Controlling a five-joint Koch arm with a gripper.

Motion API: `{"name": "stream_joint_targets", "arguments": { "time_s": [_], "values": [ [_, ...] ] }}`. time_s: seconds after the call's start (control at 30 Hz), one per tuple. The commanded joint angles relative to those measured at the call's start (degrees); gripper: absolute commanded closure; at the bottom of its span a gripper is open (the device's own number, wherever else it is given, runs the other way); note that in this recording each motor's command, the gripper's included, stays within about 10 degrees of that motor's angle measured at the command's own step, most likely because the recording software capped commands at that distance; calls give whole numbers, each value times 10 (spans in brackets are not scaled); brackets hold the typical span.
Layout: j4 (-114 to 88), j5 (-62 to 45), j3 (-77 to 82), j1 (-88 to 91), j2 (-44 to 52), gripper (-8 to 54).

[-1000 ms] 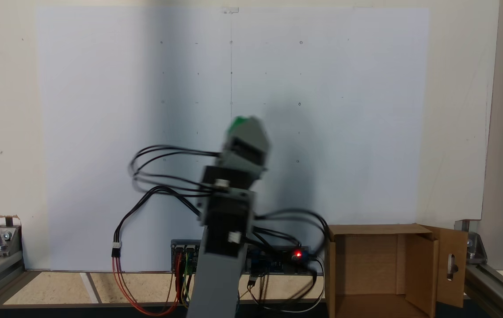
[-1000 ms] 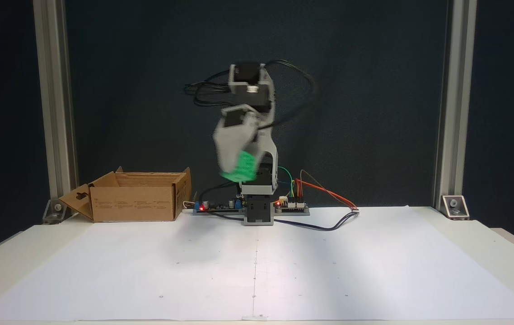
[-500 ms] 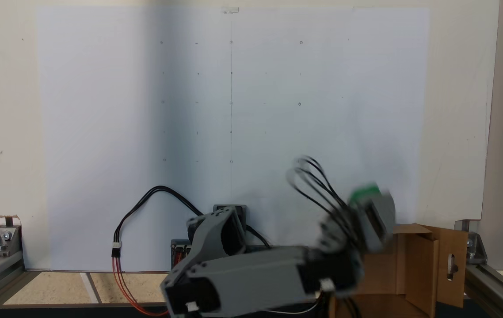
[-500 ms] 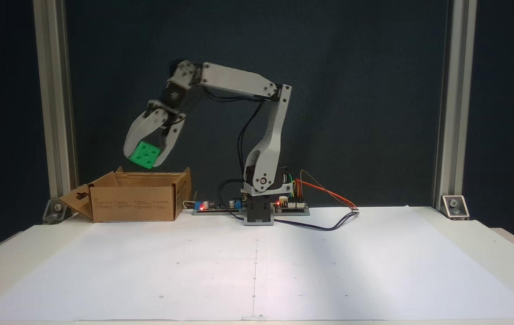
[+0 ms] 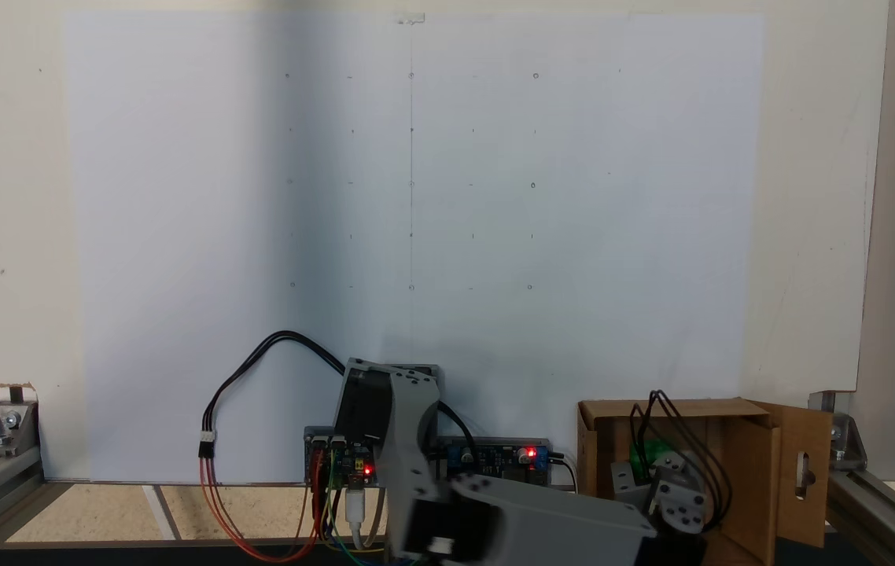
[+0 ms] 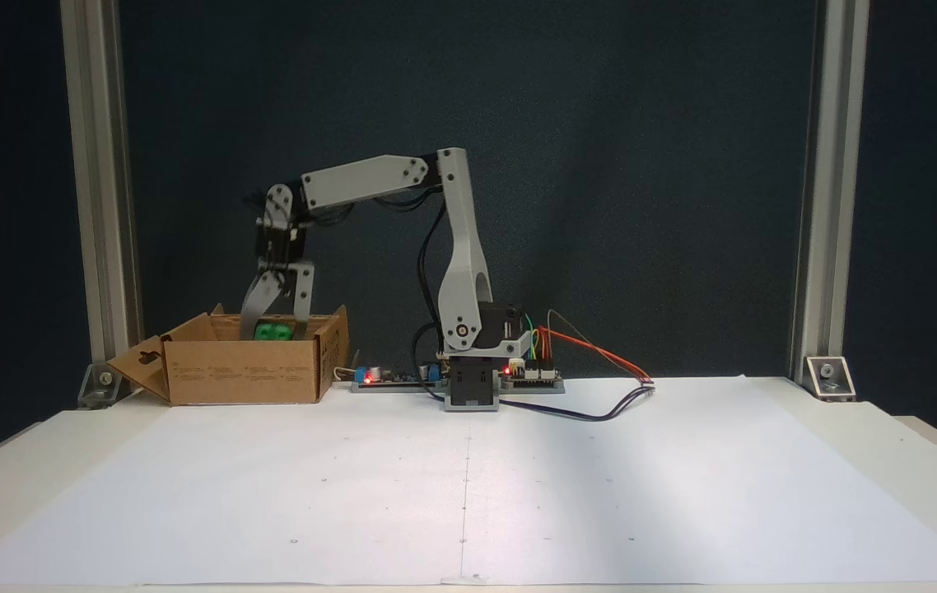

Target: Grasp a green dice and put it in the bin.

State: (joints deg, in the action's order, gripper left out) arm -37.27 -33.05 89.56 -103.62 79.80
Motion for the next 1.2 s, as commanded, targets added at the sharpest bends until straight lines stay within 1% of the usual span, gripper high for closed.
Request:
{"name": "stream_joint_targets", "arguments": {
  "time_s": [0.0, 0.1, 0.13, 0.17, 0.2, 0.27, 0.37, 0.4, 0.47, 0.5, 0.6, 0.8, 1.03, 1.17],
  "values": [
    [18, -57, -43, -9, 2, 340],
    [37, -55, -44, -15, 0, 340],
    [35, -54, -44, -22, 0, 256],
    [33, -52, -44, -26, -1, 140],
    [33, -47, -44, -26, -4, 132],
    [40, -8, -45, -28, -3, 52],
    [79, 65, -45, -21, -2, 52],
    [92, 105, -46, -15, -1, 52],
    [105, 139, -63, 10, 32, 52],
    [105, 170, -86, 40, 63, 47],
    [111, 236, -96, 121, 127, 4],
    [128, 375, -93, 360, 212, 6],
    [128, 388, -62, 648, 284, 7],
    [131, 403, -15, 814, 294, 7]
  ]
}}
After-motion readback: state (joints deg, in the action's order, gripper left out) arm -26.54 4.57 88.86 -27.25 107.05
